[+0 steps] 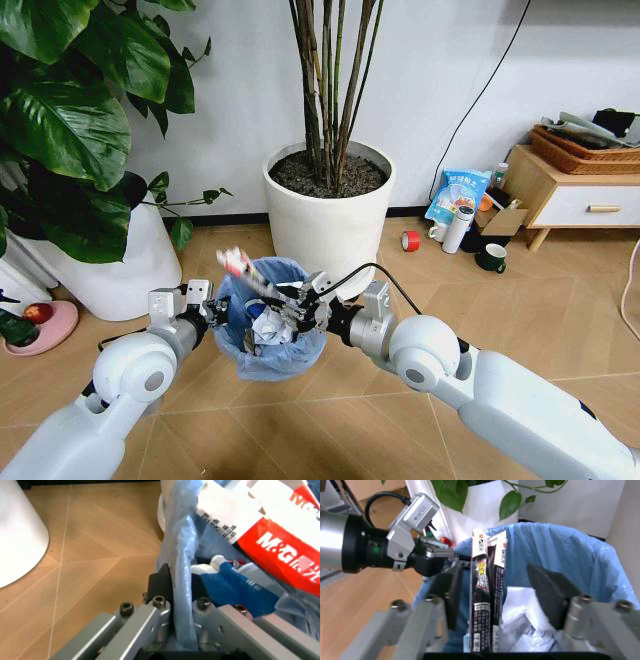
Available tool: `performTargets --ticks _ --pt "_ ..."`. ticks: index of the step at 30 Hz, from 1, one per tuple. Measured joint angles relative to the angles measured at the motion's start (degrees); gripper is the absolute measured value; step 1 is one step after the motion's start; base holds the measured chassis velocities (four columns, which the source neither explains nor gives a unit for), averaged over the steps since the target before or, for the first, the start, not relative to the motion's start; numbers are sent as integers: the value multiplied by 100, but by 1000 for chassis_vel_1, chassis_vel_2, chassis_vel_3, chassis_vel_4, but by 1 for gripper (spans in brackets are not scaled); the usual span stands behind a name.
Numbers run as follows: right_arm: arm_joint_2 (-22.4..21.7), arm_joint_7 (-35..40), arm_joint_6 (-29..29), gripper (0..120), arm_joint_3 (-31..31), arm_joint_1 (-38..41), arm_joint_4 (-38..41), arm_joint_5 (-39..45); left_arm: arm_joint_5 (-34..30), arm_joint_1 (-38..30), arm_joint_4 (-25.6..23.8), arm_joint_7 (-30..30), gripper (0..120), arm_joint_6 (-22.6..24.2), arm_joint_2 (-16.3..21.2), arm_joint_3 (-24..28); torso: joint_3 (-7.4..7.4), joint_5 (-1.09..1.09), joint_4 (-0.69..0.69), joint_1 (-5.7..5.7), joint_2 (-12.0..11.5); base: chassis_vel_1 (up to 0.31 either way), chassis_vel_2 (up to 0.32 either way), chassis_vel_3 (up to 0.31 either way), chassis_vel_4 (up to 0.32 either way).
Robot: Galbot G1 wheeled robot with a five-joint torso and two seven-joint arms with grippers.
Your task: Pick up the trash bin and place the garbage on the floor into it.
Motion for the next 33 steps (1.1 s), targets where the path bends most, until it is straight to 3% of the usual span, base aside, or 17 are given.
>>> performTargets --ticks 3,7,9,14,22,29,32,33 --pt "3 0 32 66 11 -2 -42 -28 0 -6 -1 -1 0 -3 -5 0 0 0 0 0 0 0 0 0 0" --pt "9 2 44 74 33 -3 -61 -42 2 -7 -1 -2 0 -4 -9 1 0 0 0 0 0 0 0 0 0" --pt "16 10 62 88 90 -8 -67 -48 4 -3 -5 -4 0 -5 -10 0 0 0 1 0 0 0 0 0 0" --pt "61 264 289 100 470 -142 -97 -390 66 53 -17 -13 0 -35 -9 -93 0 0 1 0 0 0 0 0 0" --pt "87 921 487 100 1471 -987 -39 -1211 770 331 -64 154 0 -31 -74 -327 0 0 1 0 0 0 0 0 0" --pt "137 725 555 100 2737 -2191 124 -1964 974 534 -142 181 0 -35 -201 -449 0 2 0 0 0 0 0 0 0" --pt "326 611 659 100 3573 -3158 292 -2347 1212 659 -190 296 0 -36 -266 -557 -1 2 0 0 0 0 0 0 0" --pt "326 611 659 100 3573 -3158 292 -2347 1212 659 -190 296 0 -36 -266 -557 -1 2 0 0 0 0 0 0 0"
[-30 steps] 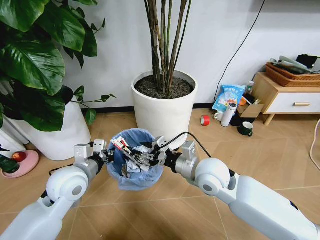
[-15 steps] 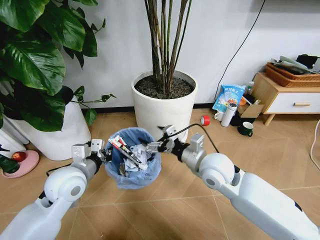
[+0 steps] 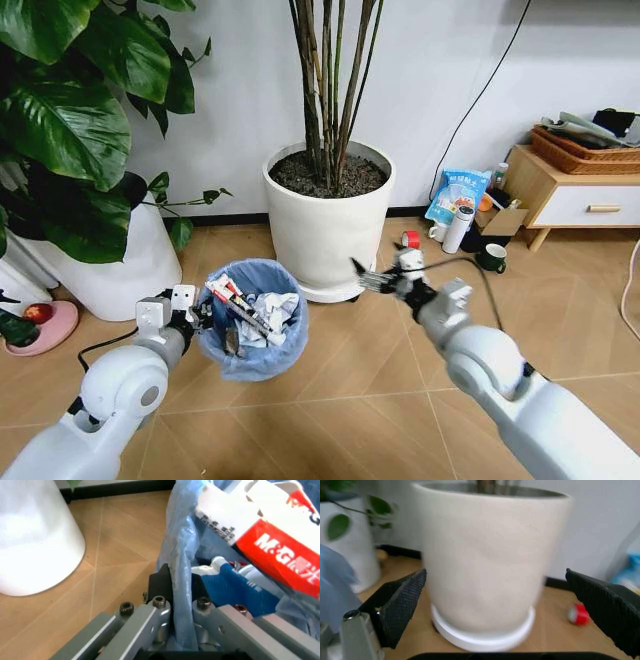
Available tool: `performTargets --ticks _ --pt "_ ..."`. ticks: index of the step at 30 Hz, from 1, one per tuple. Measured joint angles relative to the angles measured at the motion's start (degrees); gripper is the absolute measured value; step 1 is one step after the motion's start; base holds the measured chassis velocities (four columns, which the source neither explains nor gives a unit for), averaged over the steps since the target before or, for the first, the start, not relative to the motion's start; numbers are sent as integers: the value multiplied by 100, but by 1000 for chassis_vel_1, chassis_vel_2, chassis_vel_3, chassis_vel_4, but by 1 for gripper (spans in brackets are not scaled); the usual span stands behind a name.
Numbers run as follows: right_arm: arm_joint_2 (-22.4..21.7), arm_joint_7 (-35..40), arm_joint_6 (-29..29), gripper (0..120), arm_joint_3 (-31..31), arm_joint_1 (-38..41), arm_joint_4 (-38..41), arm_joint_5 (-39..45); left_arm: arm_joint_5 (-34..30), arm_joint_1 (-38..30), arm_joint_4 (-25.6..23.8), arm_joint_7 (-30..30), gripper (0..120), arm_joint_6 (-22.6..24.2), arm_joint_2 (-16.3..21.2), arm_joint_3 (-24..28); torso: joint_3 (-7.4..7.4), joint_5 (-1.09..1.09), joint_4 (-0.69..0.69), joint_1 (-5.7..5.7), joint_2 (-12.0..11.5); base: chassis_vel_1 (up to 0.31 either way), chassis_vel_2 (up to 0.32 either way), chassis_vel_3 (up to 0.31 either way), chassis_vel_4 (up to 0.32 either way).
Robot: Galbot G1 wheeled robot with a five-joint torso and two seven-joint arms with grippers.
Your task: Pick up the trash bin and place the garbage on the floor into it.
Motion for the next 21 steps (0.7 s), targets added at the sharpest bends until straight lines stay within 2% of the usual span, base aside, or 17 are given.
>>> performTargets --ticks 2,6,9,14,21 --pt "173 -66 92 100 420 -551 89 -287 122 179 -61 67 0 -1 -87 -137 0 0 -1 0 0 0 0 0 0" --pt "349 -128 161 100 701 -910 173 -537 250 425 -128 130 0 -5 -187 -293 0 -3 -1 0 0 0 0 0 0" --pt "673 -183 308 100 1043 -1325 282 -950 678 879 -236 365 0 -61 -409 -645 0 -2 2 0 0 0 0 0 0" --pt "1084 -231 460 100 1245 -1736 452 -1392 926 1187 -396 503 0 -89 -626 -883 0 -2 1 0 0 0 0 0 0" --pt "1421 -229 584 100 1254 -2136 651 -1714 1183 1294 -458 608 0 -135 -779 -930 0 -2 1 0 0 0 0 0 0"
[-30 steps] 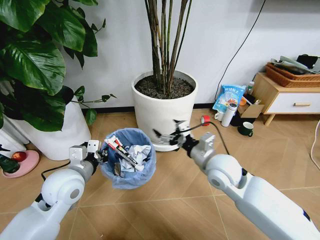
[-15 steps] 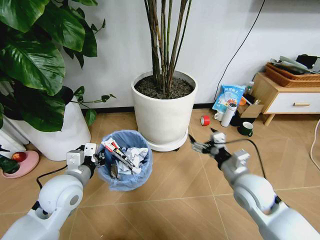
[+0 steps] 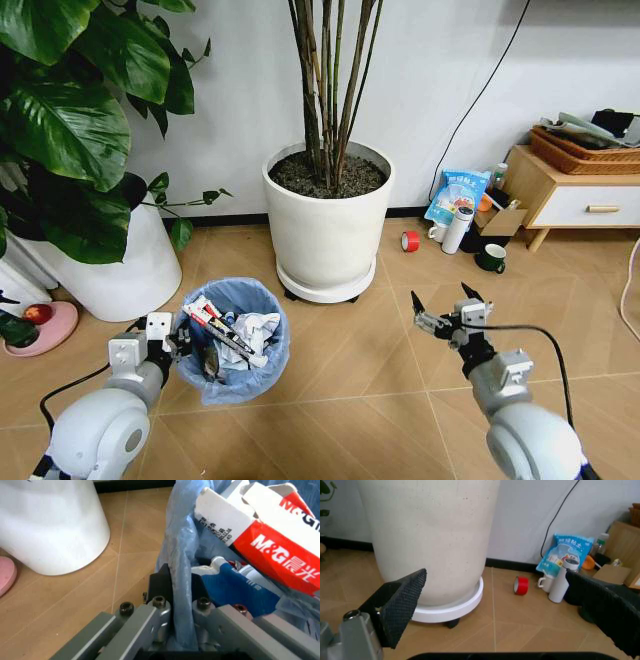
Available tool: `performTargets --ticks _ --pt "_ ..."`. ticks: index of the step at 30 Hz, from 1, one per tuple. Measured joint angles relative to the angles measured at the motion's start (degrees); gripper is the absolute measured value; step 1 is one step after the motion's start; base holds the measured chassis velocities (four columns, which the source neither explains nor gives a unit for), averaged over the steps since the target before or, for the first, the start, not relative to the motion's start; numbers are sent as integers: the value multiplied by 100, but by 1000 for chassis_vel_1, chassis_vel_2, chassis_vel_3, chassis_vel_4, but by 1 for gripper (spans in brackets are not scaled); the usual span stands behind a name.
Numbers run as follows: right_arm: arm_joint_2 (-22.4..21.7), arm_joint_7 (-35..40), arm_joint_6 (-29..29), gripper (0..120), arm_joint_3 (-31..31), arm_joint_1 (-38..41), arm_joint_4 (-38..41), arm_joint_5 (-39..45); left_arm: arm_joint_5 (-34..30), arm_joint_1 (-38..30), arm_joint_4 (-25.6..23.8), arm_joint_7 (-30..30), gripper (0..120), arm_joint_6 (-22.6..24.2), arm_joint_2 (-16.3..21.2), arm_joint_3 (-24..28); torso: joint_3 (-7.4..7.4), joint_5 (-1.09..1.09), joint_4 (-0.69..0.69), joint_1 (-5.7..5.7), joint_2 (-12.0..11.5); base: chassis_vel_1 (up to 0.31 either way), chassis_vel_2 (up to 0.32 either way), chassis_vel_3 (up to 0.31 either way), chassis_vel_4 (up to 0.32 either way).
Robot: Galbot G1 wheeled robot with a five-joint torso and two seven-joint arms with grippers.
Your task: Pick up the trash bin and place the garbage on the floor into it.
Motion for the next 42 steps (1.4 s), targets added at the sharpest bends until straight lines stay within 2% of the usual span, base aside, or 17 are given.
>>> performTargets --ticks 11,24,42 --pt "73 26 151 100 -39 -223 74 -163 19 7 -43 -6 0 -21 -32 29 1 1 0 1 0 42 -1 -38 2" --pt "113 59 198 100 -45 -268 47 -188 12 -15 -32 -15 0 -39 -25 55 1 0 0 1 0 162 -48 -177 50" --pt "113 51 274 100 -86 -243 -25 -219 28 -12 -6 -21 0 -62 -44 78 1 -2 -1 0 -1 210 -206 -212 200"
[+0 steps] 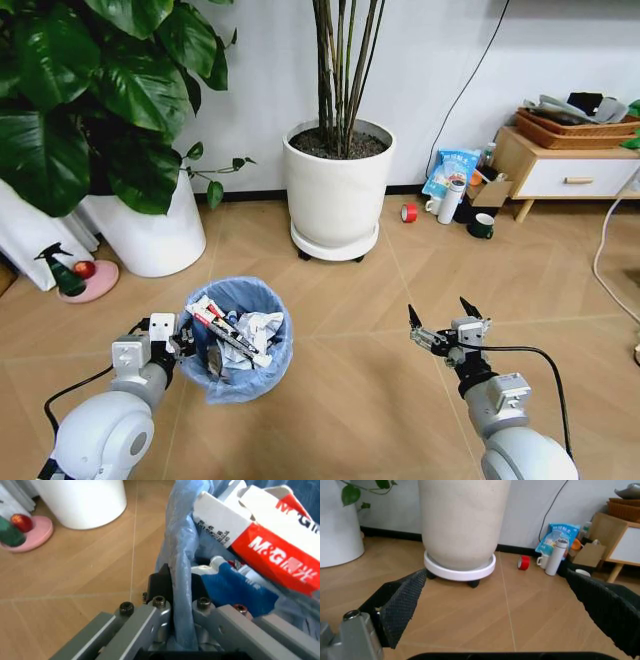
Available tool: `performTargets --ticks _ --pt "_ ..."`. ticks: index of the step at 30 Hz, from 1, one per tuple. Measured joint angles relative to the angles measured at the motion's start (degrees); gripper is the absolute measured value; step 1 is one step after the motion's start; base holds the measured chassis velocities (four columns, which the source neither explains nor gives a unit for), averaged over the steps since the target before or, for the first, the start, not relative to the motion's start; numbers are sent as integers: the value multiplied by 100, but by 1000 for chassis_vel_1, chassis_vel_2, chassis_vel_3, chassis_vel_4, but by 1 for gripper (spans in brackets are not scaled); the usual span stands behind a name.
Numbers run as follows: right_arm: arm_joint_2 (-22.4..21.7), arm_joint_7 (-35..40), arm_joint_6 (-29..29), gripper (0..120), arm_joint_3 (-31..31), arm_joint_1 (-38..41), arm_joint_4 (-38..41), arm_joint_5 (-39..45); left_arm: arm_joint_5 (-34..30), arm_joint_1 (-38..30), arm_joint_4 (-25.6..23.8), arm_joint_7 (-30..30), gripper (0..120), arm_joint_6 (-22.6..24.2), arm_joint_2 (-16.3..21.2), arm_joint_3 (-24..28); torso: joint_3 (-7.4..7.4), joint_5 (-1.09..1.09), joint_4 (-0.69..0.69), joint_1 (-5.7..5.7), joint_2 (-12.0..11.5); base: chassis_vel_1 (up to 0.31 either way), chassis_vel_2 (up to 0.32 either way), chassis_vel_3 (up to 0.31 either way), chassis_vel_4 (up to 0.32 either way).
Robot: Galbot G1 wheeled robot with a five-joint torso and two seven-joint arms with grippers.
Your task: Pick up the trash bin and place the garbage on the floor into it.
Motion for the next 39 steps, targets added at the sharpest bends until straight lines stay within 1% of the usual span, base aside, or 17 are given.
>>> performTargets --ticks 2,3,6,8,9,12,15,17,25,26,29,31,33,35,38,39 --pt "2 -1 11 100 0 -9 0 -9 9 7 -1 0 0 -3 -1 0 0 0 1 0 0 216 -176 -219 163" --pt "8 -2 33 100 -3 -26 1 -29 24 19 -7 -1 0 -7 -1 -1 0 5 1 0 0 219 -145 -218 162" --pt "32 -4 61 100 -6 -59 7 -54 31 36 -29 -1 0 -12 -6 -7 0 -1 1 0 0 222 -156 -215 162" --pt "44 -5 81 100 -7 -83 7 -67 35 48 -43 -1 0 -21 -9 -22 0 6 0 0 0 226 -169 -255 146" --pt "46 -5 96 100 -6 -101 10 -75 40 59 -53 -1 0 -25 -12 -29 -1 0 1 0 0 224 -189 -232 177" --pt "46 -5 119 100 -1 -121 17 -82 45 77 -76 0 0 -27 -12 -38 0 4 1 0 0 225 -181 -229 180" --pt "47 -5 132 100 10 -132 33 -83 55 94 -93 -1 0 -31 -12 -47 -1 0 1 0 0 232 -162 -229 155" --pt "51 -5 138 100 21 -132 34 -83 61 101 -106 0 0 -36 -11 -49 0 3 1 0 0 220 -163 -226 153" --pt "27 -5 142 100 44 -138 57 -78 90 125 -125 4 0 -46 -28 -49 0 0 2 0 0 198 -139 -198 148" --pt "21 -5 146 100 50 -138 60 -77 92 125 -130 5 0 -48 -29 -52 0 4 0 0 0 202 -111 -186 139" --pt "18 -5 153 100 58 -143 66 -75 92 123 -133 5 0 -51 -29 -59 0 0 1 0 0 203 -115 -190 135" --pt "15 -5 156 100 67 -150 76 -73 92 119 -137 7 0 -52 -29 -79 0 3 1 0 0 195 -138 -193 141" --pt "13 -5 158 100 72 -151 77 -73 93 120 -138 8 0 -53 -30 -85 0 2 2 0 0 212 -137 -238 136" --pt "11 -4 163 100 78 -153 77 -73 93 122 -144 11 0 -54 -32 -93 0 5 -1 0 0 240 -143 -241 138" --pt "11 -4 172 100 81 -152 78 -73 92 129 -150 11 0 -57 -38 -98 0 0 1 0 0 243 -125 -218 115" --pt "13 -4 174 100 81 -155 77 -73 94 133 -157 11 0 -58 -41 -100 0 4 1 0 0 237 -102 -231 136"
